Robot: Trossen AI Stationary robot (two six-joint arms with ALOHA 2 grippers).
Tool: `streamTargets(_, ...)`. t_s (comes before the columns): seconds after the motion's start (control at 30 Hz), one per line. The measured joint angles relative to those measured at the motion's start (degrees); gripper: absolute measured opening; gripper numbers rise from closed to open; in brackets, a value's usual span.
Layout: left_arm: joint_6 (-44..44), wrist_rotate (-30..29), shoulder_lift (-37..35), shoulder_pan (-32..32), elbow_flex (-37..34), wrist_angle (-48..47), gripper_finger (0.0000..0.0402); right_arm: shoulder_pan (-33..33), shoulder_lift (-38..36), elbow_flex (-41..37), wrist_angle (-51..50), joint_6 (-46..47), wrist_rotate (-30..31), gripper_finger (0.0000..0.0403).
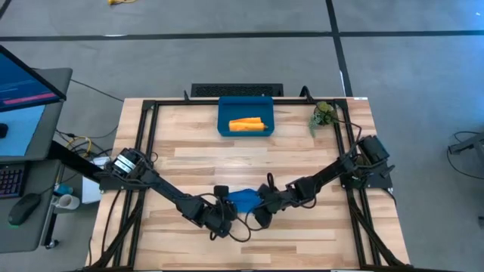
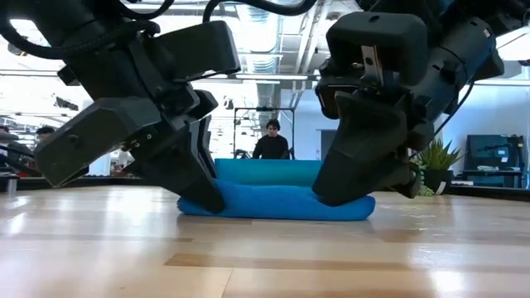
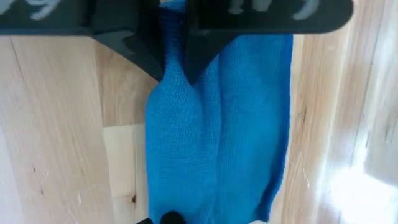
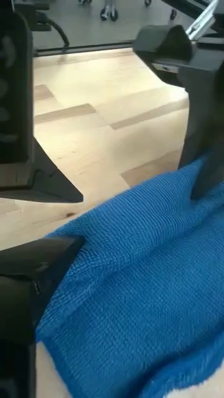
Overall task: Roll microfiber towels into tight, uniform cylinder then place into a basket
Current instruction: Roll the blue microfiber towel
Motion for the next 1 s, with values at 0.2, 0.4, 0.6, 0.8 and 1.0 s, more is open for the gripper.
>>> streamTargets(0.2, 0.2, 2.6, -0.11, 0.66, 0.02, -0.02, 0.0032, 0.53, 0.0, -0.02, 0.4, -3.96, -0.08, 0.0129)
streamTargets(0.4, 0.36, 3.51, -0.09, 0.75, 0.0, -0.32, 0.002, 0.24, -0.5, -0.07, 2.49, -8.92, -5.18, 0.0167)
streamTargets(0.6, 0.43, 5.39, -0.24, 0.93, 0.0, -0.54, 0.0016, -0.09, -5.56, -0.13, 0.25, -16.67, -10.88, 0.0176)
streamTargets(0.8, -2.1, 8.27, -0.93, 0.95, -0.04, 0.62, 0.0025, 4.92, -14.04, -0.07, -2.99, -33.72, -7.51, 0.0163)
streamTargets(1.0, -2.58, 11.3, -2.19, 0.84, -0.21, 2.23, 0.0017, 11.99, -13.94, 0.0, 1.01, -48.43, 7.85, 0.0153)
